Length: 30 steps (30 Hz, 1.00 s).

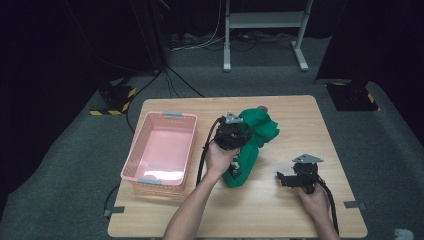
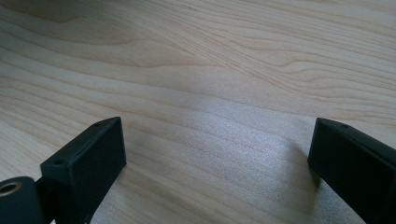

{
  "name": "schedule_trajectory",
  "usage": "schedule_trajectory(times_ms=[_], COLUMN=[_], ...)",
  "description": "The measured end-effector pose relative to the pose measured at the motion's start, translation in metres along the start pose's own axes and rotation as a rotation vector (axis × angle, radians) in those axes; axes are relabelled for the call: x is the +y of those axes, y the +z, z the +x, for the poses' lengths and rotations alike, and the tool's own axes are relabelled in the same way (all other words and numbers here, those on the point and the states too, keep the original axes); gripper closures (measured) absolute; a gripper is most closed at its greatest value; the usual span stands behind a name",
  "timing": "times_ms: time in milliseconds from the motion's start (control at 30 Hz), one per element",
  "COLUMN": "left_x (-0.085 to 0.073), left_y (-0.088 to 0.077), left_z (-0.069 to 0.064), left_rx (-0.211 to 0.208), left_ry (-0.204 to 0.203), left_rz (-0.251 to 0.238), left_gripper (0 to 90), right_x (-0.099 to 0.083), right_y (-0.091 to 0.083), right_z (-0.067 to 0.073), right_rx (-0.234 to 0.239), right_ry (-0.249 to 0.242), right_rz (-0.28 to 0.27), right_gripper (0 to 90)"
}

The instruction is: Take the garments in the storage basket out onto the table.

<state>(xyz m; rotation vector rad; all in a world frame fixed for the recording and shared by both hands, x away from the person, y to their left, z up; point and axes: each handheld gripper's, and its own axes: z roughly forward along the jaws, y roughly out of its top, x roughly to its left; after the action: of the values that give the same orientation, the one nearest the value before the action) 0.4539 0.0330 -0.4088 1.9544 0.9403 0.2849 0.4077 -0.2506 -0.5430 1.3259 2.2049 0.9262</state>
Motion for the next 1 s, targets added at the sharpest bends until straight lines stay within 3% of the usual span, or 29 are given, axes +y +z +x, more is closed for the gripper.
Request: schedule_trajectory(times_ms=[367,1000], left_x=[-0.010,-0.019], left_y=[0.009,0.021], left_z=[0.003,0.004], left_rx=[-0.028,-0.027], left_ry=[-0.050,-0.073], left_rz=[-0.016,-0.015], left_gripper=[74.2,73.9], right_x=[0.000,0.000], right_y=[0.000,0.000], right_z=[0.000,0.000], right_rx=[0.000,0.000], right_ry=[-0.001,-0.001], right_rz=[0.000,0.000], right_gripper=[4.1,4.1])
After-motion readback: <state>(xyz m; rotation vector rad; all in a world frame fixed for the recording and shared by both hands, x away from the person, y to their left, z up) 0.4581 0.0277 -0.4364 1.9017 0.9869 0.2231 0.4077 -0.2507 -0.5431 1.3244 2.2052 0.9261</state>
